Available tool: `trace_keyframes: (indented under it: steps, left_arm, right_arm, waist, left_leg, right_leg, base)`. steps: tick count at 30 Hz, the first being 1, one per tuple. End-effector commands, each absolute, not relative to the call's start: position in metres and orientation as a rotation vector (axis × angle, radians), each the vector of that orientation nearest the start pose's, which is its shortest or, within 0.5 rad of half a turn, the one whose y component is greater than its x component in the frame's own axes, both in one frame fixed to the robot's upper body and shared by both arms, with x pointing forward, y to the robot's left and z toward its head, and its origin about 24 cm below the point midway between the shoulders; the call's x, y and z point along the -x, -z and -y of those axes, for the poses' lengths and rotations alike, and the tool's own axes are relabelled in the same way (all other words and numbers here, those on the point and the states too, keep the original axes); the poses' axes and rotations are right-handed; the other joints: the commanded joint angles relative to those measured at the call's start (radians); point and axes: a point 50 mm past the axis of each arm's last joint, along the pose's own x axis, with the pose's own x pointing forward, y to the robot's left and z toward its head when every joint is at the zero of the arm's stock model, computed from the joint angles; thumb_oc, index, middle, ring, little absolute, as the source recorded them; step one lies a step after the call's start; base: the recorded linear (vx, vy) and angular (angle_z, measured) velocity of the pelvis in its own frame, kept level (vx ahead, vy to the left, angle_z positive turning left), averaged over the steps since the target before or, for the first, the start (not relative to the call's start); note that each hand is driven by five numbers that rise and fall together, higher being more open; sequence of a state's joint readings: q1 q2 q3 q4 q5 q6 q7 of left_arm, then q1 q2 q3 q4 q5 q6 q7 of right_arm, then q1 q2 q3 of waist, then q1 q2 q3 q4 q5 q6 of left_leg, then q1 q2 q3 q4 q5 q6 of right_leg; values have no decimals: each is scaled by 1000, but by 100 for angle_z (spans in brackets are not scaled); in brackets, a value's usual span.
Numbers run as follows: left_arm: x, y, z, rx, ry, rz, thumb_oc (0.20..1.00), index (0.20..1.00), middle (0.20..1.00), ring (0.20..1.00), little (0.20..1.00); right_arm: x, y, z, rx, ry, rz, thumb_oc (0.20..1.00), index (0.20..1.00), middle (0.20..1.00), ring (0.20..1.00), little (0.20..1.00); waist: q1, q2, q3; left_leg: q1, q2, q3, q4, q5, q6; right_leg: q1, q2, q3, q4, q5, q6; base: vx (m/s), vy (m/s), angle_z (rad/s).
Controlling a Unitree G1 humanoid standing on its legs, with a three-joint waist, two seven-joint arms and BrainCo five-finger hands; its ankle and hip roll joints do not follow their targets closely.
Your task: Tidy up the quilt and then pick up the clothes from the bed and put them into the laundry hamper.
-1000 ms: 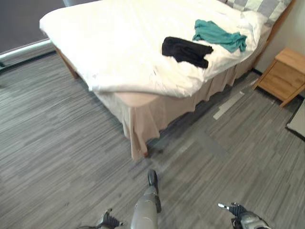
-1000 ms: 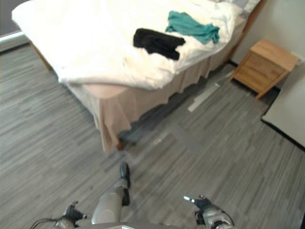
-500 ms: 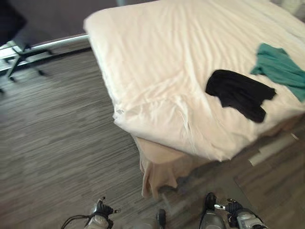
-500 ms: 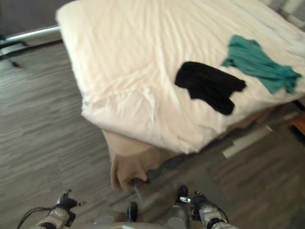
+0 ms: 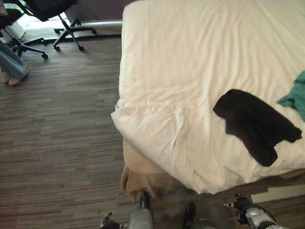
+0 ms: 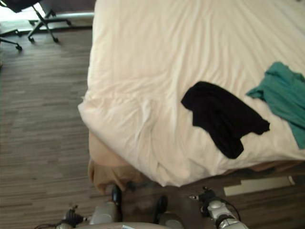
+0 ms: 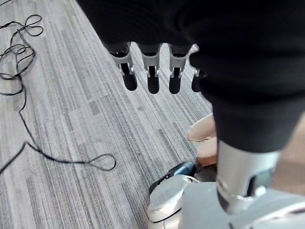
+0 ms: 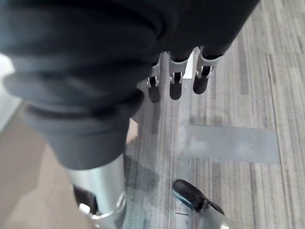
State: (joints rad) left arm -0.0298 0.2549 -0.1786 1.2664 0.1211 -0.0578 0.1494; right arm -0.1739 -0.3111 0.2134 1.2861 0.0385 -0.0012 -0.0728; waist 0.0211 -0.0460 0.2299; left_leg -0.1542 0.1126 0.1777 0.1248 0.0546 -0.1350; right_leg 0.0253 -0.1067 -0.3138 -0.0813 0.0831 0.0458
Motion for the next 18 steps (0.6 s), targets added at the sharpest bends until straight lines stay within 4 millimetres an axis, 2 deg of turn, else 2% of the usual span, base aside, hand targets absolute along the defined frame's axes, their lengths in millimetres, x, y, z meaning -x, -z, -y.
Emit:
trace_keyframes:
  steps: [1, 2, 3, 4, 6, 7, 8, 9, 11, 12, 14, 17, 18]
  left_arm:
    - [-106, 156, -244, -528, -49, -1164, 1000, 1000, 1000, 1000, 1000]
    - [-98, 157, -246, -527, -54, -1195, 1000, 1000, 1000, 1000, 1000]
    - [-95, 157, -251, -535, -66, -1209, 1000, 1000, 1000, 1000, 1000]
    - [-95, 157, -251, -536, -67, -1209, 1000, 1000, 1000, 1000, 1000]
    - [-98, 152, -264, -559, -106, -1205, 1000, 1000, 1000, 1000, 1000]
    - [-101, 147, -276, -578, -140, -1194, 1000, 1000, 1000, 1000, 1000]
    - [-106, 142, -288, -585, -186, -1175, 1000, 1000, 1000, 1000, 1000]
    - [-111, 134, -302, -581, -251, -1146, 1000, 1000, 1000, 1000, 1000]
    - [-118, 120, -326, -552, -383, -1072, 1000, 1000, 1000, 1000, 1000]
    - [-132, 94, -353, -551, -525, -919, 1000, 1000, 1000, 1000, 1000]
    - [-156, 48, -380, -652, -608, -675, 1000, 1000, 1000, 1000, 1000]
    - [-187, -28, -399, -859, -651, -327, 1000, 1000, 1000, 1000, 1000]
    - [-186, -28, -399, -859, -652, -328, 1000, 1000, 1000, 1000, 1000]
  right_arm:
    - [-142, 140, 264, 428, 128, -1136, 1000, 1000, 1000, 1000, 1000]
    - [-135, 143, 260, 411, 125, -1151, 1000, 1000, 1000, 1000, 1000]
    - [-132, 145, 259, 402, 126, -1153, 1000, 1000, 1000, 1000, 1000]
    - [-132, 145, 259, 402, 126, -1153, 1000, 1000, 1000, 1000, 1000]
    - [-135, 144, 257, 389, 123, -1140, 1000, 1000, 1000, 1000, 1000]
    - [-139, 143, 255, 387, 113, -1124, 1000, 1000, 1000, 1000, 1000]
    - [-142, 143, 253, 386, 106, -1117, 1000, 1000, 1000, 1000, 1000]
    - [-142, 143, 252, 390, 99, -1111, 1000, 1000, 1000, 1000, 1000]
    - [-137, 145, 250, 400, 88, -1120, 1000, 1000, 1000, 1000, 1000]
    - [-126, 148, 251, 414, 89, -1146, 1000, 1000, 1000, 1000, 1000]
    - [-122, 148, 253, 430, 89, -1136, 1000, 1000, 1000, 1000, 1000]
    - [-109, 150, 253, 427, 74, -1132, 1000, 1000, 1000, 1000, 1000]
    - [-109, 150, 253, 428, 72, -1132, 1000, 1000, 1000, 1000, 1000]
  waist:
    - [-1, 20, 6]
    - [-12, 35, -3]
    - [-19, 38, 1]
    - [-20, 36, -1]
    - [-39, 41, 16]
    - [-47, 41, 21]
    - [-47, 41, 29]
    - [-39, 44, 37]
    - [-16, 44, 27]
    - [9, 41, 16]
    - [30, 40, -2]
    - [32, 45, -16]
    - [31, 44, -15]
  left_leg:
    - [81, -65, 28, 95, -222, 15]
    - [129, -65, 42, -21, -204, 30]
    - [162, -70, 34, -85, -189, 33]
    - [160, -72, 33, -89, -186, 34]
    - [173, -64, 27, -142, -162, 31]
    - [164, -60, 22, -156, -145, 34]
    - [158, -54, 26, -156, -136, 36]
    - [155, -46, 35, -152, -132, 37]
    - [149, -46, 46, -152, -124, 40]
    - [153, -52, 46, -159, -117, 40]
    - [154, -48, 59, -162, -113, 36]
    - [166, -31, 78, -170, -106, 23]
    - [169, -31, 78, -171, -105, 23]
  right_leg:
    - [-14, -100, -56, -6, -122, 132]
    - [-27, -103, -78, -6, -94, 137]
    - [-37, -104, -76, -6, -75, 142]
    - [-39, -106, -77, -6, -74, 142]
    - [-85, -115, -66, 22, -41, 160]
    - [-124, -113, -23, 56, -38, 176]
    - [-151, -107, 14, 97, -47, 181]
    - [-146, -99, 23, 133, -73, 182]
    - [-99, -92, 9, 147, -112, 168]
    - [-52, -89, -1, 110, -128, 161]
    - [-23, -97, -23, 71, -122, 164]
    - [12, -87, -29, 8, -112, 166]
    - [14, -87, -29, 6, -111, 166]
  base:
    - [-49, 82, 30]
    - [-76, 96, 21]
    - [-76, 96, 19]
    - [-93, 43, 21]
    - [-189, -2, 29]
    - [-269, -18, 24]
    - [-299, -17, 21]
    - [-266, -22, 11]
    - [-175, -62, 4]
    - [-71, -113, -23]
    - [-34, -132, -27]
    - [5, -109, -18]
    - [8, -72, -14]
